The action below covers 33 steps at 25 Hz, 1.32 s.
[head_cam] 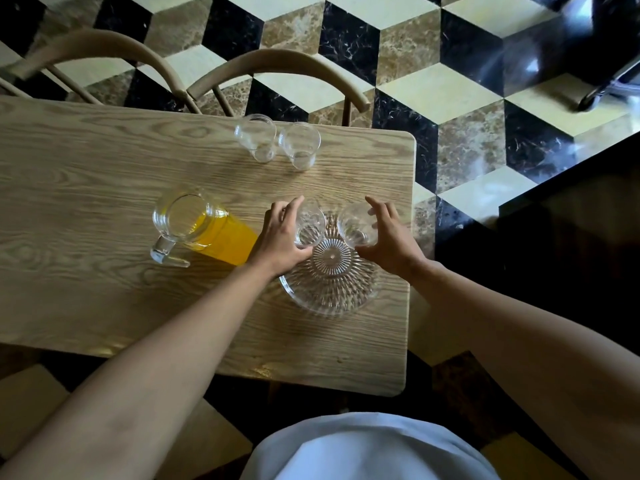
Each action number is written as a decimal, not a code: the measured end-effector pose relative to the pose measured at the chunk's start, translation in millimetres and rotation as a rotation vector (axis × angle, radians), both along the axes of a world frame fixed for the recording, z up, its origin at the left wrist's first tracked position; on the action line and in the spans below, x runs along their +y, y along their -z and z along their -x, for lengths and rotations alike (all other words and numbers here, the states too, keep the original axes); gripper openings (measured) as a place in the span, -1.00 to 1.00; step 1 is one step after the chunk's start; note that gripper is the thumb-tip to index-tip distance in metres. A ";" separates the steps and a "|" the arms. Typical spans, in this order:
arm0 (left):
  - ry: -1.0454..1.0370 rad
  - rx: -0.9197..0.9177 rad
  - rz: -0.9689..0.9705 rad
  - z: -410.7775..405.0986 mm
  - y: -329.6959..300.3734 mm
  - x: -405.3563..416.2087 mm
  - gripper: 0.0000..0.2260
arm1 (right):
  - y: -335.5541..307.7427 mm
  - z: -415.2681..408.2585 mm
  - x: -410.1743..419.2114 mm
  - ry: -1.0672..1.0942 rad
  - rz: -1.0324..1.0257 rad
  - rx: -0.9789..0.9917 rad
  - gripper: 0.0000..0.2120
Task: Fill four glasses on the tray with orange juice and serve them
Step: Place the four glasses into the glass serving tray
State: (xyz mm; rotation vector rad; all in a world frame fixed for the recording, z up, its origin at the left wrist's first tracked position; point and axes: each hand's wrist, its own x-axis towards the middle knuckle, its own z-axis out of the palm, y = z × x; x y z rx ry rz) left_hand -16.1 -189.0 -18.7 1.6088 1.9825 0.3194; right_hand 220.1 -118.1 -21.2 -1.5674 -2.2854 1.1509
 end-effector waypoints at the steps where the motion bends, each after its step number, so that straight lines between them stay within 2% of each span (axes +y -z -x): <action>1: 0.000 -0.002 -0.002 -0.6 1.0 -0.6 -0.09 | 0.9 1.0 -0.9 -0.003 0.002 0.001 0.00; 33: 0.092 -0.035 0.016 -3.7 8.5 -5.7 -0.02 | 6.2 2.7 -13.4 -0.039 0.012 0.021 0.05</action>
